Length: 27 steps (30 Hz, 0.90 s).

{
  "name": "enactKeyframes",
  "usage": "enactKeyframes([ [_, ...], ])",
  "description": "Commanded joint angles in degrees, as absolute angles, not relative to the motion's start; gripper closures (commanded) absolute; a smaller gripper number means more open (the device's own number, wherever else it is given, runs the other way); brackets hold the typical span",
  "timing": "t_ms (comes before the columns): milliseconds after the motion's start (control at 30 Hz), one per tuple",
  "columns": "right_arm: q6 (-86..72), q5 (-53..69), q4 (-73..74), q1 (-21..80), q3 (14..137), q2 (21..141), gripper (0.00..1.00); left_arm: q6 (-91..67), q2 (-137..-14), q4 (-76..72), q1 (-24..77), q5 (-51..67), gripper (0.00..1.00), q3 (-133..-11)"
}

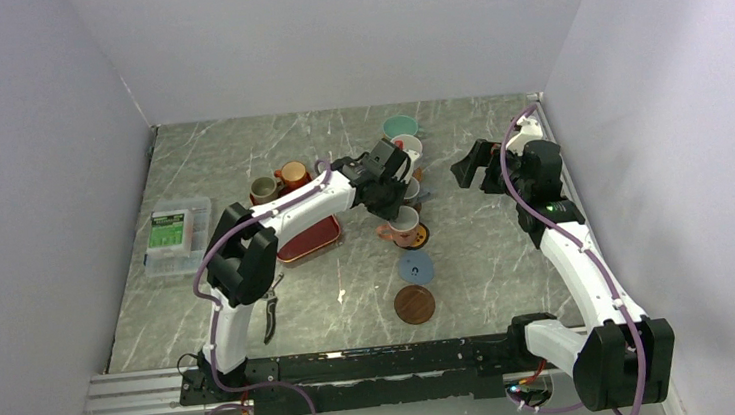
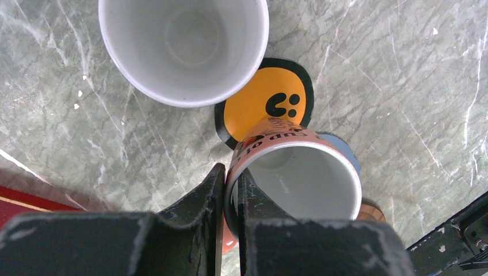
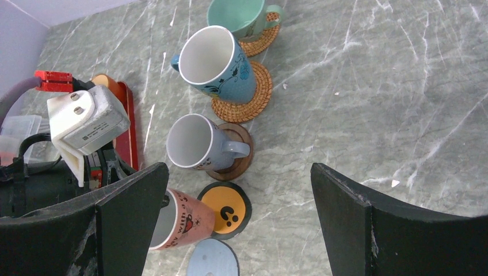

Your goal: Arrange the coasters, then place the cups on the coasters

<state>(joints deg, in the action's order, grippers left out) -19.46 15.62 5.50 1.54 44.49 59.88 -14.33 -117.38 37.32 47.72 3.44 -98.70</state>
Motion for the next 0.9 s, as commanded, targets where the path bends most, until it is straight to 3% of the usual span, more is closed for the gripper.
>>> enactKeyframes([
  [0, -18.55, 16.70, 2.27, 1.34, 44.21, 58.51, 0.00, -15.42, -117.87, 35.19, 48.22, 4.68, 0.97, -102.45],
  [867, -18.59, 17.05, 2.09, 1.37, 44.06, 58.58, 0.00, -15.57, -119.66, 35.08, 48.59, 1.55, 0.97, -104.18],
])
